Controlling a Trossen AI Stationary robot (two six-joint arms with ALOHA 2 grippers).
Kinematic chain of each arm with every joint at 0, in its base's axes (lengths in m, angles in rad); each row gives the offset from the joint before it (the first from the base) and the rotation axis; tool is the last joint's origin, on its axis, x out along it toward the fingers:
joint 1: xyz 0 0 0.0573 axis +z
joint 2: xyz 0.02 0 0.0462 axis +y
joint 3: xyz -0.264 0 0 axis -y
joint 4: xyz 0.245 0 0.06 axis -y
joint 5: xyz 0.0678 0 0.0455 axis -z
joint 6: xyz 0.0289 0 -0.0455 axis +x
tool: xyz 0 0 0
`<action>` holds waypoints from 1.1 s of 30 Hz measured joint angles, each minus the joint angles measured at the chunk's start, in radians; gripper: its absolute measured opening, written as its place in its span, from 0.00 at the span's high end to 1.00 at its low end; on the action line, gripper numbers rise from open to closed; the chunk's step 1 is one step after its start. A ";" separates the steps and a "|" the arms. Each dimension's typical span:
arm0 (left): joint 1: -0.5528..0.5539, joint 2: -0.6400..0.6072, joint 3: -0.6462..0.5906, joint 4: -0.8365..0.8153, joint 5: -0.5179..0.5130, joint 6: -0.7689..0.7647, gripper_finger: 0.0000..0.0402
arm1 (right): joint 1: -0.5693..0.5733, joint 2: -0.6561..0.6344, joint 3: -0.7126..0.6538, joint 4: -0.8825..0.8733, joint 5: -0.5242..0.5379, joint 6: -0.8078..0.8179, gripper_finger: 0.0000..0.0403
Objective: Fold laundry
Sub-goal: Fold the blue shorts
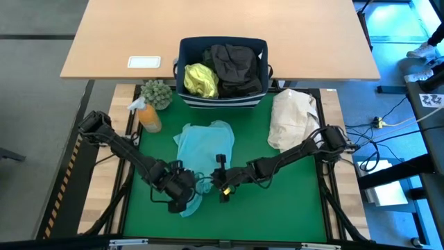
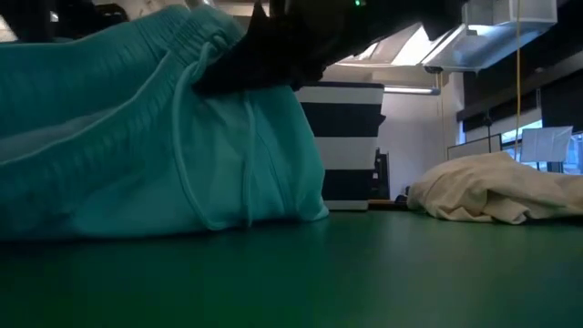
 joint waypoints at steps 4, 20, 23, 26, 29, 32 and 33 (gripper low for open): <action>-0.035 0.000 0.000 0.007 0.006 -0.043 0.30 | -0.017 0.000 0.000 0.001 -0.009 0.022 0.97; -0.117 0.051 0.002 0.071 -0.081 -0.144 0.30 | -0.049 0.001 0.000 0.017 -0.014 0.091 0.94; -0.117 0.067 0.002 0.074 -0.095 -0.160 0.30 | -0.050 0.001 0.000 0.018 -0.009 0.100 0.95; -0.117 0.073 0.002 0.107 -0.114 -0.163 0.30 | -0.050 0.001 0.000 0.025 -0.008 0.101 0.97; -0.117 0.073 0.002 0.149 -0.128 -0.163 0.30 | -0.050 0.001 0.000 0.027 -0.002 0.104 0.97; -0.116 0.073 0.002 0.199 -0.141 -0.163 0.30 | -0.050 0.001 0.000 0.027 0.010 0.117 0.96; -0.116 0.073 0.002 0.211 -0.150 -0.163 0.30 | -0.050 0.001 0.000 0.027 0.011 0.117 0.95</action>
